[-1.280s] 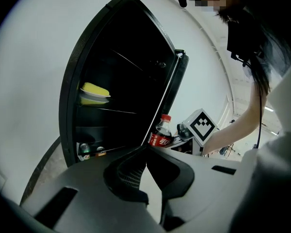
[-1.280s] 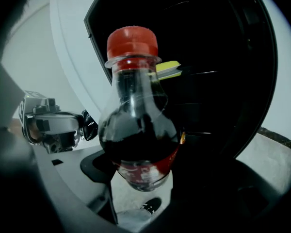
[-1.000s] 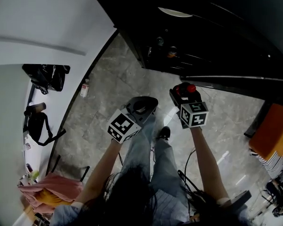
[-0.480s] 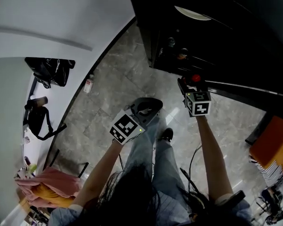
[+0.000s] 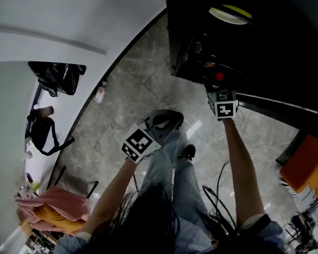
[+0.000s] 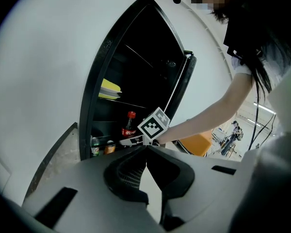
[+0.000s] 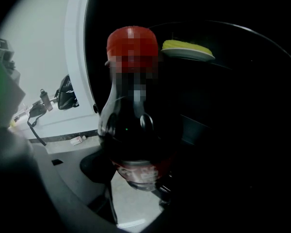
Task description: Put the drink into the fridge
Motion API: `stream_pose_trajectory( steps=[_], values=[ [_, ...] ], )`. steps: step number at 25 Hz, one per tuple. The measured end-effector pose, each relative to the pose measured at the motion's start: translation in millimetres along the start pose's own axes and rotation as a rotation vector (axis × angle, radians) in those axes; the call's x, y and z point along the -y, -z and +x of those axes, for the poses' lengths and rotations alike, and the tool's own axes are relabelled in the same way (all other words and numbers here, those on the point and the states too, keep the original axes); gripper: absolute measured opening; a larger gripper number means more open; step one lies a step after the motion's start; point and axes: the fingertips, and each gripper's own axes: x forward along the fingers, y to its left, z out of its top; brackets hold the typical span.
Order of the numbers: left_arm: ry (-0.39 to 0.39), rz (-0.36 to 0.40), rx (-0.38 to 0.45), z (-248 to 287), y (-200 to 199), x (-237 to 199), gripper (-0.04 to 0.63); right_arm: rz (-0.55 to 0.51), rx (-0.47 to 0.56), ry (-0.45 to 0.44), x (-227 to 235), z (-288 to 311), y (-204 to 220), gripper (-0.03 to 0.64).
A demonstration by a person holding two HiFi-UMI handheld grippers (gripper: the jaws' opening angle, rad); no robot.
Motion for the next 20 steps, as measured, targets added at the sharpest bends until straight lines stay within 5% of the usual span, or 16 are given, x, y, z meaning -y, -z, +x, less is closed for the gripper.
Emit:
stream_pose_trajectory(
  steps=[14,20],
  values=[
    [-0.031,-0.009,-0.018,-7,16,-6,0.008,0.029,-0.035,0.045,25,38,-2,0.298],
    [-0.051,-0.022,-0.034,-17,29,-13,0.008,0.117,-0.008,0.074,46,46,-1,0.298]
  ],
)
